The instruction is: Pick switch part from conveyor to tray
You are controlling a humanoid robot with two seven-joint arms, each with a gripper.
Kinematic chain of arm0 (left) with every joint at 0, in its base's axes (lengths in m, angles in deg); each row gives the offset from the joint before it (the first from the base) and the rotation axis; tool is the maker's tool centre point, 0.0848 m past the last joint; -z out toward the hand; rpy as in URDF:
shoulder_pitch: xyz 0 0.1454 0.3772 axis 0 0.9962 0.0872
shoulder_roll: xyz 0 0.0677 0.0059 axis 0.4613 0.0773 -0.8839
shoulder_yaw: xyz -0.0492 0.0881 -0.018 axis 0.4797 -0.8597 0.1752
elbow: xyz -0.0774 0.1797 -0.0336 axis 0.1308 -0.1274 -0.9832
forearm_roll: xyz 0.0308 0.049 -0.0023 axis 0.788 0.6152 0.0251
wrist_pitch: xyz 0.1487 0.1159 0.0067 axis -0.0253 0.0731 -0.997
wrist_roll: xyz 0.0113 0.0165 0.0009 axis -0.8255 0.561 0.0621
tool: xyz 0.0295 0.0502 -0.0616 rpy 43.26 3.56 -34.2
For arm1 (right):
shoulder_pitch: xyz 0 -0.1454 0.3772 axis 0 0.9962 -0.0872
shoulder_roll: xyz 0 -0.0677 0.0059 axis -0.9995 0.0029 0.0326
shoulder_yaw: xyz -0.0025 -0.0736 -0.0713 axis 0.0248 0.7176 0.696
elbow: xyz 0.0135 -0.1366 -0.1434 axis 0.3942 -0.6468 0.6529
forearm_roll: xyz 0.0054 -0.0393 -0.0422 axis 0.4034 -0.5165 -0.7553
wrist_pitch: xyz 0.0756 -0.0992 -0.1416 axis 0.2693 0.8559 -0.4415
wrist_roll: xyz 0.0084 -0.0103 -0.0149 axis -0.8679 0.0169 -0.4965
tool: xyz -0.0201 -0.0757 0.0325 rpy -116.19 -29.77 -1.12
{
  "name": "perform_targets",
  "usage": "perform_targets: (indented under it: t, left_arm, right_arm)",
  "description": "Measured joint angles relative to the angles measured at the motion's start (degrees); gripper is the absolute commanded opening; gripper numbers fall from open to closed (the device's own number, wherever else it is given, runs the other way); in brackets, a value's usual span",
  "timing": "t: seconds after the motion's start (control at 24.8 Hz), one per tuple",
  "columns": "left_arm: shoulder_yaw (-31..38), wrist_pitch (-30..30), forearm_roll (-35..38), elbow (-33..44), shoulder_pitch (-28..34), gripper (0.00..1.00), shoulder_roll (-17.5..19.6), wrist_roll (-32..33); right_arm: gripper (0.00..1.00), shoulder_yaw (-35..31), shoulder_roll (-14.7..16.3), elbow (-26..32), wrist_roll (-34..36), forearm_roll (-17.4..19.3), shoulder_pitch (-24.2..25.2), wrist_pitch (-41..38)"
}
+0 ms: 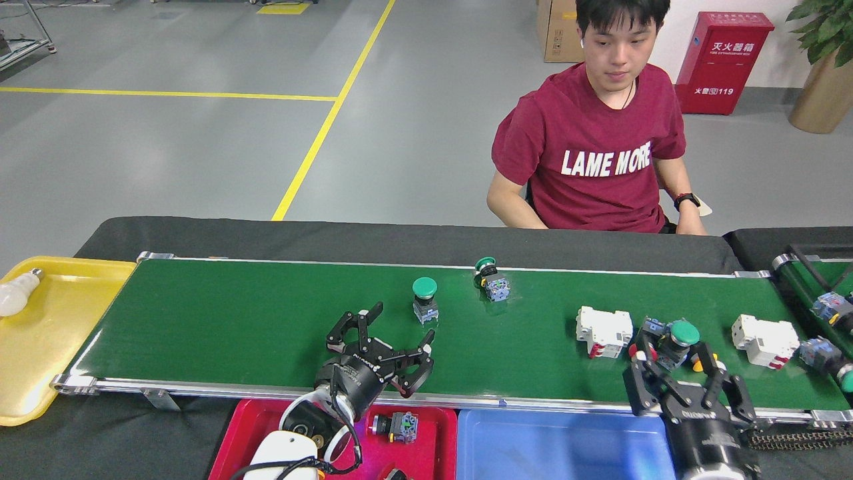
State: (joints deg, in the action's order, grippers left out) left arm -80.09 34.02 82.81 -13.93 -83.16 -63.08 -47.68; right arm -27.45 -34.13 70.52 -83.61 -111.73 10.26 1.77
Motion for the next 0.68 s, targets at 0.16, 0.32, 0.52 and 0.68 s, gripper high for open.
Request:
perform_targets:
  t: [0.16, 0.32, 0.52, 0.68]
  left_arm:
    - [0.3, -1.6, -0.1, -5.3, -3.1, 1.00, 0.0, 0.0]
    - [1.0, -1.9, -0.1, -7.9, -4.3, 0.99, 0.0, 0.0]
    - [0.8, -6.1, -0.1, -14.1, -7.6, 0.92, -0.1, 0.2]
    - [0.8, -10.6, -0.1, -20.4, -10.8, 0.52, -0.1, -0.4]
  right_arm:
    - [0.94, -2.4, 0.0, 1.9, 1.3, 0.7, 4.3, -3.7]
    - [0.94, -2.5, -1.4, 2.2, 1.5, 0.7, 5.0, -4.3]
    - [0.93, -0.9, -4.1, 2.1, 0.9, -0.3, 2.7, -3.6]
    - [0.93, 5.6, -7.8, -1.0, -0.9, -5.8, -3.0, 1.8]
